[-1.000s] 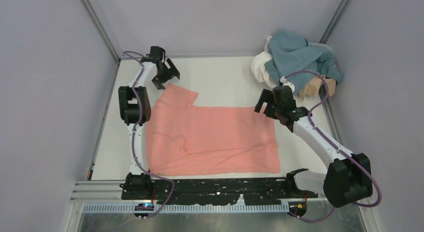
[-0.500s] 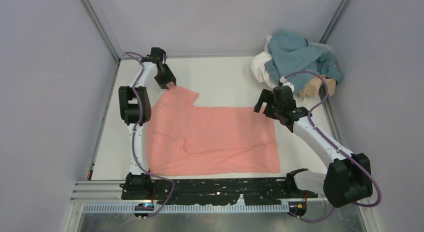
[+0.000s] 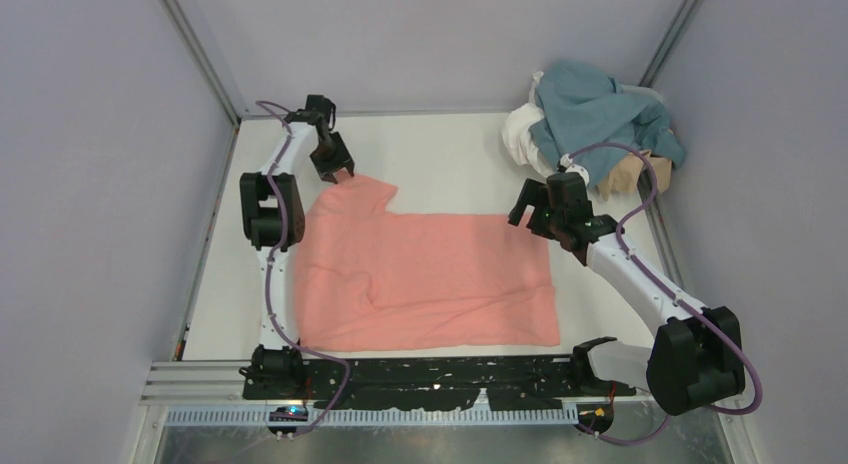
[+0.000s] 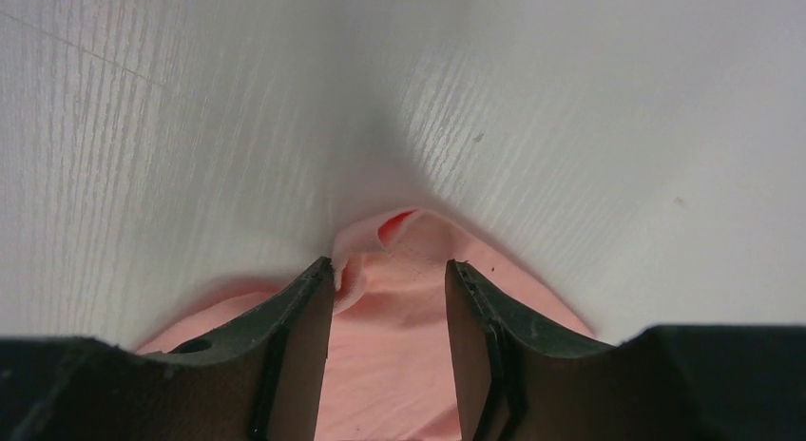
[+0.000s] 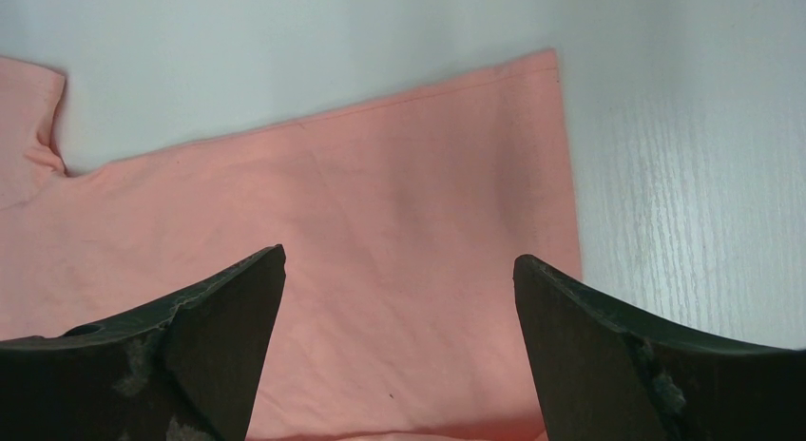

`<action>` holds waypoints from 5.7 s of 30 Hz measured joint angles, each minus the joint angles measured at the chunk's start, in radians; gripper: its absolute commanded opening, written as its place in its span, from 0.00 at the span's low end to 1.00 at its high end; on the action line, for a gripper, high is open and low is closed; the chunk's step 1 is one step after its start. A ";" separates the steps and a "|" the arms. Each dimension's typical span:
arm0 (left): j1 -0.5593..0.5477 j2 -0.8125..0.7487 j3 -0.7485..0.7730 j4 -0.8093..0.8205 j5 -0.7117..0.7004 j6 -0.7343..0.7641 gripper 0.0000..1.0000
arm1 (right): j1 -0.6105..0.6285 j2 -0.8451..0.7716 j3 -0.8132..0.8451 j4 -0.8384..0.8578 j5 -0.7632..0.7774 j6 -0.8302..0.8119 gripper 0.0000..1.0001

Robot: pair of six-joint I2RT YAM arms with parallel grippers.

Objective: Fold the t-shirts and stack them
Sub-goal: Grab the side of the flattened tshirt furthest away from the robot with both arms, then fold the other side of the tshirt into a rectangle

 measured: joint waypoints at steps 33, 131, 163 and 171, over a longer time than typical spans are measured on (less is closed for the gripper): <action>-0.087 0.070 0.149 -0.207 -0.104 0.089 0.00 | -0.015 -0.107 -0.045 0.029 -0.027 0.006 0.95; -0.124 -0.750 -1.015 0.475 0.036 0.303 0.00 | 0.036 0.302 0.176 -0.079 0.158 -0.038 0.06; -0.144 -1.649 -1.502 0.332 -0.225 0.051 0.00 | 0.040 -0.024 0.039 -0.208 0.209 -0.085 0.06; -0.144 -1.839 -1.609 0.276 -0.219 -0.020 0.00 | 0.040 -0.028 0.025 -0.223 0.195 -0.090 0.07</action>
